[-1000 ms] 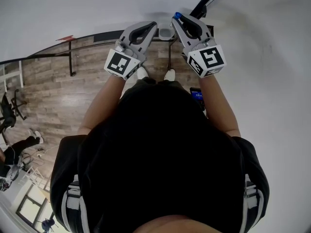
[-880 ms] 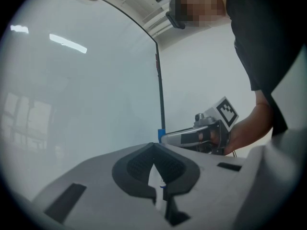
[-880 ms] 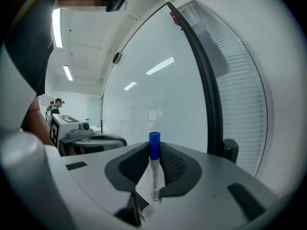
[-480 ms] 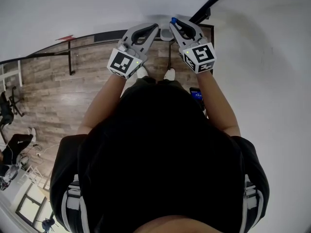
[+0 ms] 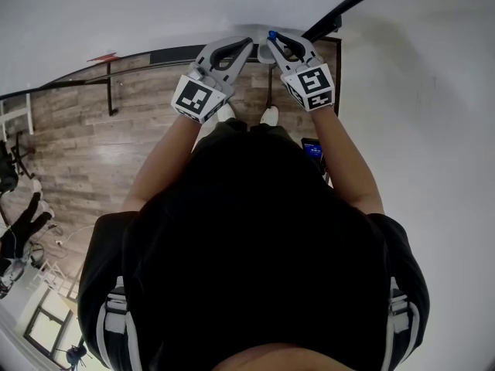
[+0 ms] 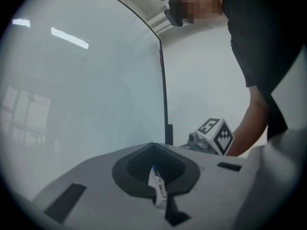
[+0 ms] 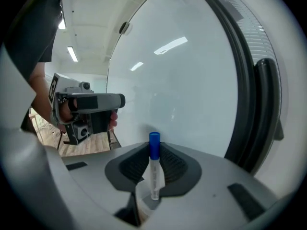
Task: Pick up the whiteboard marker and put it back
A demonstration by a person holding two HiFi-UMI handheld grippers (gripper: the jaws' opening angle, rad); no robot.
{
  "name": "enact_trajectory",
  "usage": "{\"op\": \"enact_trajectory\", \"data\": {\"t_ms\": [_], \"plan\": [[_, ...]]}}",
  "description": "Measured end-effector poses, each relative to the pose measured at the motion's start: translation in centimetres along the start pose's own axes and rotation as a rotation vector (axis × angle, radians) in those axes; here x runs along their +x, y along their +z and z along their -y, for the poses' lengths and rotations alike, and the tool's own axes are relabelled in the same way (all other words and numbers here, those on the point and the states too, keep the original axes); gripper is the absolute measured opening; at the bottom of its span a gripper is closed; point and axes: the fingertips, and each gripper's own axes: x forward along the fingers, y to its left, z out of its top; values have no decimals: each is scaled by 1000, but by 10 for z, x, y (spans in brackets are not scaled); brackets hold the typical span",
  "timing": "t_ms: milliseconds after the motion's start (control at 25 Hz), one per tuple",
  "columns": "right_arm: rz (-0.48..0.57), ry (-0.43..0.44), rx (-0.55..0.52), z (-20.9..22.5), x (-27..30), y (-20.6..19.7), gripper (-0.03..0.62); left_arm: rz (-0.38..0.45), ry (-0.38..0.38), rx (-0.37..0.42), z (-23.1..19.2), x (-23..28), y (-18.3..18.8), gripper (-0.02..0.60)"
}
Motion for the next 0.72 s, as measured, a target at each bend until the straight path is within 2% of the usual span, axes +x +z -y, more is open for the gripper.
{"op": "enact_trajectory", "data": {"t_ms": [480,720], "plan": [[-146,54,-117,-11,20,-52,63,3,22,-13,-2,-4,2,3],[-182,71,-116,-16,29,-67,64,3,32,-30,-1,-6,-1,5]]}}
